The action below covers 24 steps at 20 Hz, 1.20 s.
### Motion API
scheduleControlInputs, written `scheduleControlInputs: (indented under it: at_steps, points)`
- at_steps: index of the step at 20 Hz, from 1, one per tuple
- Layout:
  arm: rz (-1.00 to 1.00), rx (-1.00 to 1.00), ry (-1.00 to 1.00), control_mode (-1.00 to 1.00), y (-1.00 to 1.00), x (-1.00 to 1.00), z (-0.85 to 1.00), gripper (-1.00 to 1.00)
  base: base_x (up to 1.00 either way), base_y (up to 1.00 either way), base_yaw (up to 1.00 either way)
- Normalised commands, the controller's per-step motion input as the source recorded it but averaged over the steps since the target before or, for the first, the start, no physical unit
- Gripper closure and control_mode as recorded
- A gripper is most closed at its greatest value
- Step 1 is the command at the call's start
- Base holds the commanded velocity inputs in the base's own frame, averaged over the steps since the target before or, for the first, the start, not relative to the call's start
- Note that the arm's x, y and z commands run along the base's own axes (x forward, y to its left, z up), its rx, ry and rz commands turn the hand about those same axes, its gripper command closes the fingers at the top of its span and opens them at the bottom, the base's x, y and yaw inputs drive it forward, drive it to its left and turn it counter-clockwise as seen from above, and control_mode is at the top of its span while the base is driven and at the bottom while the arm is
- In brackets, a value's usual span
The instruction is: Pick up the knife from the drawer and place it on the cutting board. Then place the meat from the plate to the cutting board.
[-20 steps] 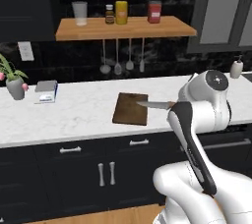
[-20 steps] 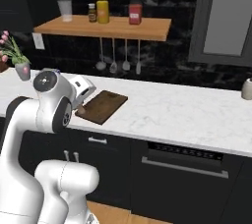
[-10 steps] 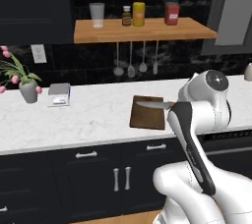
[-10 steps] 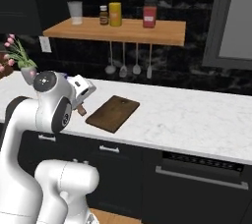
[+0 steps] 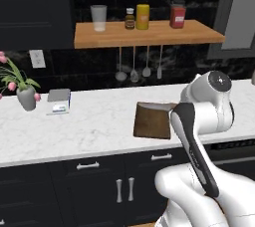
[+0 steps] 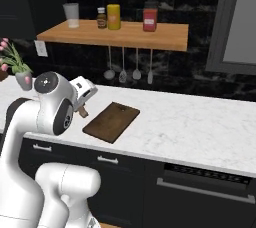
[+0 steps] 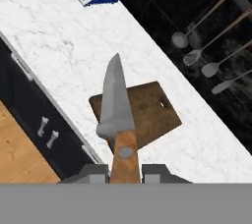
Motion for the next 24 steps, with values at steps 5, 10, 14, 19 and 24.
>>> scheduleControlInputs:
  at_steps: [5, 10, 14, 19, 24]
  points:
    - [-0.22, -0.01, 0.00, -1.00, 0.08, 0.42, -0.12, 1.00, 0.00, 0.00, 0.00]
    - [-0.42, 0.00, 0.00, -1.00, 0.00, 0.34, -0.14, 1.00, 0.00, 0.00, 0.00]
    - [-0.45, 0.03, 0.08, -1.00, 0.01, 0.26, -0.17, 1.00, 0.00, 0.00, 0.00]
    - [-0.37, 0.08, 0.11, -1.00, 0.06, 0.03, -0.25, 1.00, 0.00, 0.00, 0.00]
    - [-0.22, 0.11, 0.03, -1.00, 0.00, 0.00, -0.20, 1.00, 0.00, 0.00, 0.00]
